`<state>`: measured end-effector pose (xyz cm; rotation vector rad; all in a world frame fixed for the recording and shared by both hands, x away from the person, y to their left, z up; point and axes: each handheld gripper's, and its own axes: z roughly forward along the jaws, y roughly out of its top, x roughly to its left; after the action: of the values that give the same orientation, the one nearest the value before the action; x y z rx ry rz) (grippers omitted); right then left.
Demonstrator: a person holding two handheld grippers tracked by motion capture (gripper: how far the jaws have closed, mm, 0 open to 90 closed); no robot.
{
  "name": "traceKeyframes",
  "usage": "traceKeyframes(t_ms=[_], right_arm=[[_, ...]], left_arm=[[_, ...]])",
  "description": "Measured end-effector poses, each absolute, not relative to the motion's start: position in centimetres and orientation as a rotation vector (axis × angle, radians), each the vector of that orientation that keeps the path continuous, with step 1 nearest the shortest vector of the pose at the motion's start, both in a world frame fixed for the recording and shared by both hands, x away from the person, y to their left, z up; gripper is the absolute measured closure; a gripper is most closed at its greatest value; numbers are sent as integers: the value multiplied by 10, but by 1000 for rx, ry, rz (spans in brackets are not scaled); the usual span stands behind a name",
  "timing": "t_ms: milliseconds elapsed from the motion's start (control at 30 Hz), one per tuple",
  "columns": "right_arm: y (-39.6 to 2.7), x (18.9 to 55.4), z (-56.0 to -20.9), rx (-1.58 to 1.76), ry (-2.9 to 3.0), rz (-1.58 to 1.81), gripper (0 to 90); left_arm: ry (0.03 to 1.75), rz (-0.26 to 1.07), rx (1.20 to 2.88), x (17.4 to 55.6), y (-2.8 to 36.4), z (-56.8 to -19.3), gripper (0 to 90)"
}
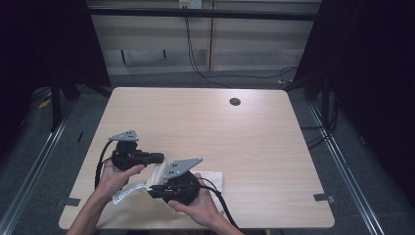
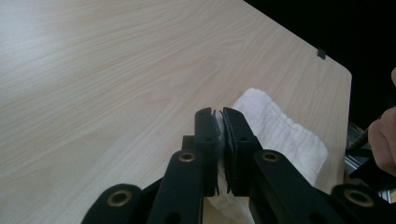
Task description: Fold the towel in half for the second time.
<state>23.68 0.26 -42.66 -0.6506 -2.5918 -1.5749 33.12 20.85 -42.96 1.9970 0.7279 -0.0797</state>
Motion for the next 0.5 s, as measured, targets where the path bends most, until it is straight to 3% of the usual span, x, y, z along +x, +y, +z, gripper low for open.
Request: traceKeyframes(t_ms=[500], right_arm=[[-24, 234, -425, -698, -2605, -1568, 849]], left_arm=[[687, -120, 2058, 337, 174, -434, 854]])
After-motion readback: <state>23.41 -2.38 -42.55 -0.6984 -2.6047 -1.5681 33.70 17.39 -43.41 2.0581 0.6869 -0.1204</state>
